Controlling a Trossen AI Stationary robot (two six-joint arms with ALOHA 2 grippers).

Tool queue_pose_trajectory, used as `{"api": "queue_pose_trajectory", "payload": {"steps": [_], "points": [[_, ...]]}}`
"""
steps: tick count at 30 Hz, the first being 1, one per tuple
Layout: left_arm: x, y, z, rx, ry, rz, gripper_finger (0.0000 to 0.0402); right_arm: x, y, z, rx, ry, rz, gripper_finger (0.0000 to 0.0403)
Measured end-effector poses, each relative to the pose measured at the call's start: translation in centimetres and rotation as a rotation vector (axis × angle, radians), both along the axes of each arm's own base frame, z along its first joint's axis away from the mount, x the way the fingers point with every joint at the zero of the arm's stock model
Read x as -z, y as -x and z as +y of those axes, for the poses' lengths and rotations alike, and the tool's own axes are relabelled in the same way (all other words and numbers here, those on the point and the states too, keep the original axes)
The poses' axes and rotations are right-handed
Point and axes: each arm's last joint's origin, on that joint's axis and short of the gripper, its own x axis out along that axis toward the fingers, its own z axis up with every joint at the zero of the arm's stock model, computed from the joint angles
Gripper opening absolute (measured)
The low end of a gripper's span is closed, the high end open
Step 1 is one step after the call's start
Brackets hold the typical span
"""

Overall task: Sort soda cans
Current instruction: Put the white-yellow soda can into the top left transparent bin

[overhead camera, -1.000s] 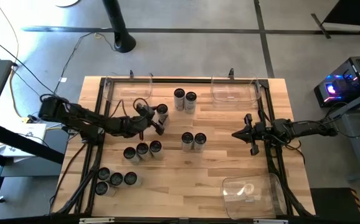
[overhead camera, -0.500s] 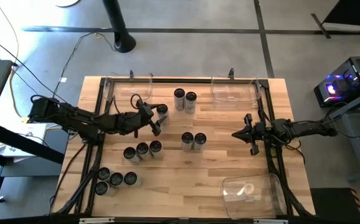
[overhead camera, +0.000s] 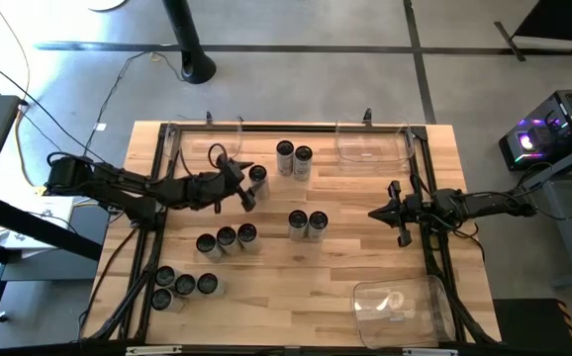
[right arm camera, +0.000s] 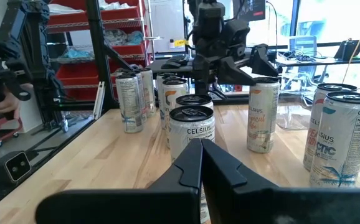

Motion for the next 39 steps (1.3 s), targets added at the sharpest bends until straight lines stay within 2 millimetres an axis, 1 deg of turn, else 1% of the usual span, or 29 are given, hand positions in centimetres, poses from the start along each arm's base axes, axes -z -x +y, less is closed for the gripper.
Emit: {"api": "queue_pose_trajectory", "payload": {"steps": [3, 6, 13, 33, 36, 39], "points": [[0.1, 0.0, 0.33, 0.026, 0.048, -0.013, 0.0317, 0.0, 0.0, 0.0, 0.0, 0.0, 0.0, 0.0], [0.3, 0.11, 0.61, 0.003, 0.077, -0.01, 0.0317, 0.01, 0.0, 0.0, 0.0, 0.0, 0.0, 0.0], [0.33, 0.19, 0.96, -0.014, 0.08, -0.009, 0.0317, 0.01, 0.0, 0.0, 0.0, 0.0, 0.001, 0.0], [0.46, 0.2, 1.0, -0.025, 0.101, -0.013, 0.0312, 0.0, 0.0, 0.0, 0.0, 0.0, 0.0, 0.0], [0.48, 0.21, 1.0, -0.025, 0.101, -0.01, 0.0304, 0.01, 0.0, 0.0, 0.0, 0.0, 0.0, 0.0], [0.49, 0.21, 1.0, -0.026, 0.101, -0.01, 0.0281, 0.01, 0.0, 0.0, 0.0, 0.0, 0.0, 0.0]]}}
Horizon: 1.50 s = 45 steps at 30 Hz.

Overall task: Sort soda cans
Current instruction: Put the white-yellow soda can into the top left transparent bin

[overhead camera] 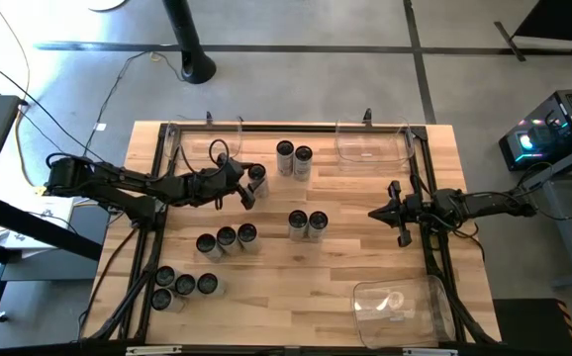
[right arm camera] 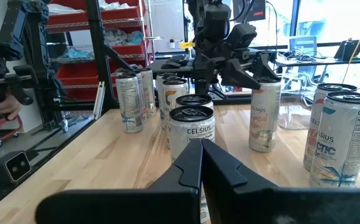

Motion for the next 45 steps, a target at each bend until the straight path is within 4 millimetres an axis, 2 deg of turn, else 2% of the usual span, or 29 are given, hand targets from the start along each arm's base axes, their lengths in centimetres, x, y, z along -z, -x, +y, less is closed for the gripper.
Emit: {"api": "queue_pose_trajectory", "payload": {"steps": [5, 9, 12, 17, 23, 27, 31, 36, 45], "points": [[-0.1, 0.0, 0.0, -0.003, -0.002, -0.012, 0.0233, 0.0, 0.0, 0.0, 0.0, 0.0, 0.0, 0.0], [-1.3, -0.5, 0.1, 0.003, -0.018, -0.051, 0.0232, 0.0, 0.0, 0.0, 0.0, 0.0, 0.0, 0.0], [-3.5, -1.2, 0.1, 0.017, -0.066, -0.084, 0.0232, 0.0, 0.0, 0.0, 0.0, 0.0, -0.001, 0.0], [-7.7, -1.6, 0.8, 0.004, -0.142, -0.04, 0.0232, 0.0, 0.0, 0.0, 0.0, 0.0, 0.0, 0.0], [-13.6, 0.5, 3.0, -0.191, -0.227, 0.036, 0.0232, 0.0, 0.0, 0.0, 0.0, 0.0, 0.0, 0.0], [-15.7, 2.5, 5.9, -0.367, -0.222, 0.034, 0.0232, 0.0, 0.0, 0.0, 0.0, 0.0, 0.0, 0.0], [-14.8, 4.1, 9.0, -0.456, -0.18, 0.053, 0.0232, 0.0, 0.0, 0.0, 0.0, 0.0, 0.0, 0.0], [-11.5, 4.9, 12.0, -0.505, -0.074, 0.09, 0.0232, 0.0, 0.0, 0.0, 0.0, 0.0, 0.0, 0.0], [-7.1, 4.7, 13.7, -0.562, -0.015, 0.07, 0.0232, 0.0, 0.0, 0.0, 0.0, 0.0, 0.0, 0.0]]}}
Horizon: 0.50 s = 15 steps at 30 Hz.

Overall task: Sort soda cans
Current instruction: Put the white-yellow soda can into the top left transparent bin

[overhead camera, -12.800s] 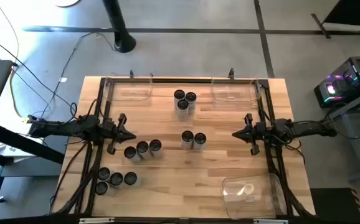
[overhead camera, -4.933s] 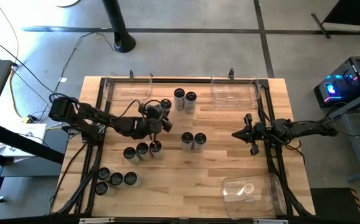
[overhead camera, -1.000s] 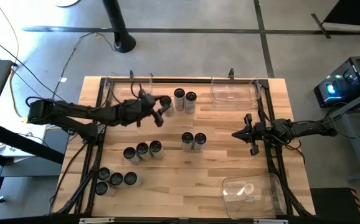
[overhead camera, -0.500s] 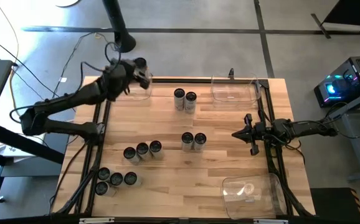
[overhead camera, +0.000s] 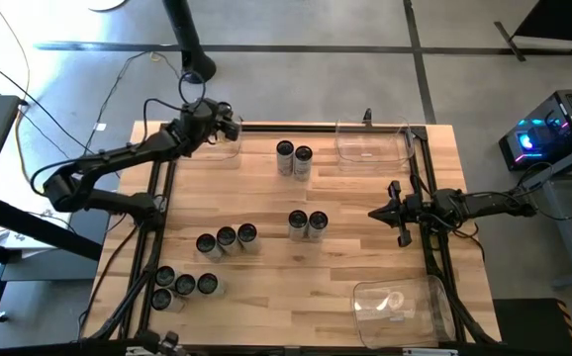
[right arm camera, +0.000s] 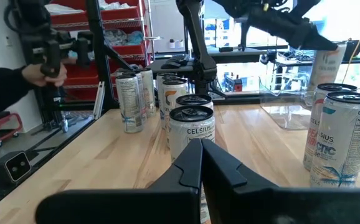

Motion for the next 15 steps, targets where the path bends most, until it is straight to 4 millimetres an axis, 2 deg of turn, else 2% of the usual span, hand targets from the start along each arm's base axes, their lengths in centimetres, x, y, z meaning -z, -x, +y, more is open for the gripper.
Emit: {"api": "queue_pose_trajectory", "payload": {"steps": [9, 15], "points": [[3.3, -0.4, 0.3, -0.021, 0.019, -0.043, 0.0232, 0.0, 0.0, 0.0, 0.0, 0.0, 0.0, 0.0], [5.5, 0.0, 0.0, -0.039, 0.017, -0.081, 0.0232, 0.0, 0.0, 0.0, 0.0, 0.0, 0.0, 0.0]]}}
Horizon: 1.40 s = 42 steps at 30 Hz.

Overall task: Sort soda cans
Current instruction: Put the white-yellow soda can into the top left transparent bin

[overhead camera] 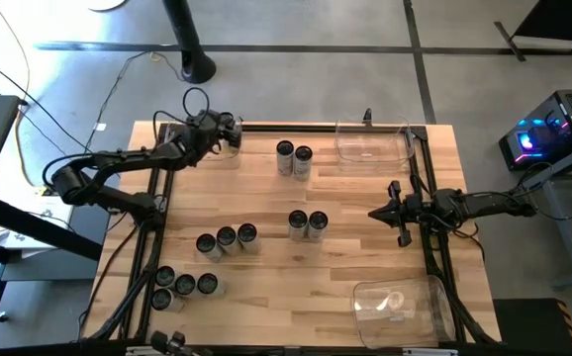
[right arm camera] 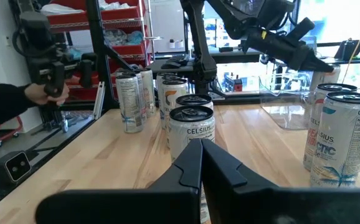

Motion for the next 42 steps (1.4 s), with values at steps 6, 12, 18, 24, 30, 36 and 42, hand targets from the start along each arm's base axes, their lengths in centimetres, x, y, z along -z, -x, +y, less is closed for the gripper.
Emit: {"api": "queue_pose_trajectory", "payload": {"steps": [6, 12, 18, 24, 30, 36, 42], "points": [[0.9, 0.4, -0.3, 0.004, -0.015, -0.023, 0.026, 0.0, 0.0, 0.0, 0.0, 0.0, 0.0, 0.0], [0.9, 0.3, -0.3, 0.02, -0.014, -0.019, 0.0284, 0.0, 0.0, 0.0, 0.0, 0.0, 0.0, 0.0], [0.5, 0.3, -0.3, 0.074, -0.018, -0.048, 0.0287, 0.0, 0.0, 0.0, -0.001, 0.0, 0.0, 0.0], [-0.4, 0.6, -0.5, 0.099, -0.061, -0.027, 0.0289, 0.0, 0.0, 0.0, 0.0, 0.0, 0.0, 0.0], [-2.1, 1.3, -1.2, 0.113, -0.12, -0.036, 0.0289, 0.0, 0.0, 0.0, 0.0, 0.0, 0.0, 0.0], [-5.0, 2.4, -3.1, 0.167, -0.183, -0.003, 0.0289, 0.0, 0.0, 0.0, 0.0, 0.0, 0.0, 0.0], [-9.7, 1.6, -6.8, 0.364, -0.212, 0.081, 0.0283, 0.0, 0.0, 0.0, 0.0, 0.0, 0.0, 0.0]]}}
